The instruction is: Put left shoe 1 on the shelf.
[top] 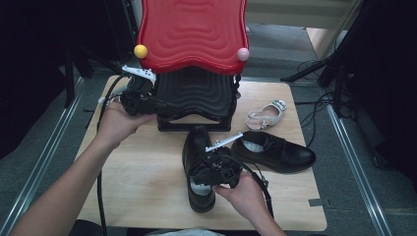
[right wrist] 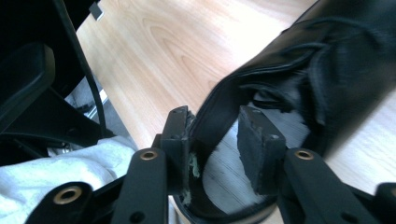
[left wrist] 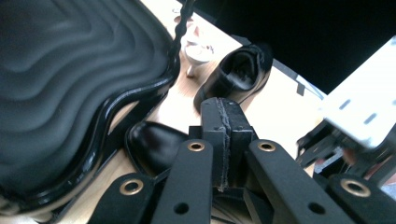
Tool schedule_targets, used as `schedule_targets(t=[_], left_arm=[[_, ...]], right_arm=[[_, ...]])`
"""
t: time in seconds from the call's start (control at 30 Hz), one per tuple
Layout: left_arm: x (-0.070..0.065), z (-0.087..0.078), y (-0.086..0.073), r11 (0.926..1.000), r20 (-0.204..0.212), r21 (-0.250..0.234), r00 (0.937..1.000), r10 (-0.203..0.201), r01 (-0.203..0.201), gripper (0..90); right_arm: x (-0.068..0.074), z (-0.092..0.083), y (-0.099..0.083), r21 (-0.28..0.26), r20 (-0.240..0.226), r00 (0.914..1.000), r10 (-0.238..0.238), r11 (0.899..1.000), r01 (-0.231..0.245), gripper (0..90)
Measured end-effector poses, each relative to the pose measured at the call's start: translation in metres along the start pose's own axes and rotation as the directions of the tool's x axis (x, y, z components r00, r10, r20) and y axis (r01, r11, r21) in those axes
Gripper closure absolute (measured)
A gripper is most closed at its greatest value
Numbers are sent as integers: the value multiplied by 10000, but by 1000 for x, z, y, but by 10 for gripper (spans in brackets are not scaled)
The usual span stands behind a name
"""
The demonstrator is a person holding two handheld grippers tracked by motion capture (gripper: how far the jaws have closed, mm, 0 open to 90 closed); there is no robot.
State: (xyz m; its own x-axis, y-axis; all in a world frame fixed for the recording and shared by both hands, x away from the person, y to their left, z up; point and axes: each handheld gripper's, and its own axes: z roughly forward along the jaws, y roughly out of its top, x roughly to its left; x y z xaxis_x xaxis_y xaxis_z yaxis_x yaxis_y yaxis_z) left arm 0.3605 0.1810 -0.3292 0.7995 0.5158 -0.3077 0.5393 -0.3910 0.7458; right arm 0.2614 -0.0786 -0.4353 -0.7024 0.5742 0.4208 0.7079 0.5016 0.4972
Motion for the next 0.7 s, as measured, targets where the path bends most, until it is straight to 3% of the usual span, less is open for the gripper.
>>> schedule_targets(t=[0.5, 0.7], left_arm=[[5, -17, 57, 9982, -324, -227, 9980, 544, -552, 900], [8, -26, 87, 9958, -533, -508, 9958, 738, -765, 900]], right_arm=[[6, 29, 8, 717, -29, 9998, 193, 9972, -190, 609], [7, 42, 10, 1004, 259, 9996, 131, 9948, -156, 595]])
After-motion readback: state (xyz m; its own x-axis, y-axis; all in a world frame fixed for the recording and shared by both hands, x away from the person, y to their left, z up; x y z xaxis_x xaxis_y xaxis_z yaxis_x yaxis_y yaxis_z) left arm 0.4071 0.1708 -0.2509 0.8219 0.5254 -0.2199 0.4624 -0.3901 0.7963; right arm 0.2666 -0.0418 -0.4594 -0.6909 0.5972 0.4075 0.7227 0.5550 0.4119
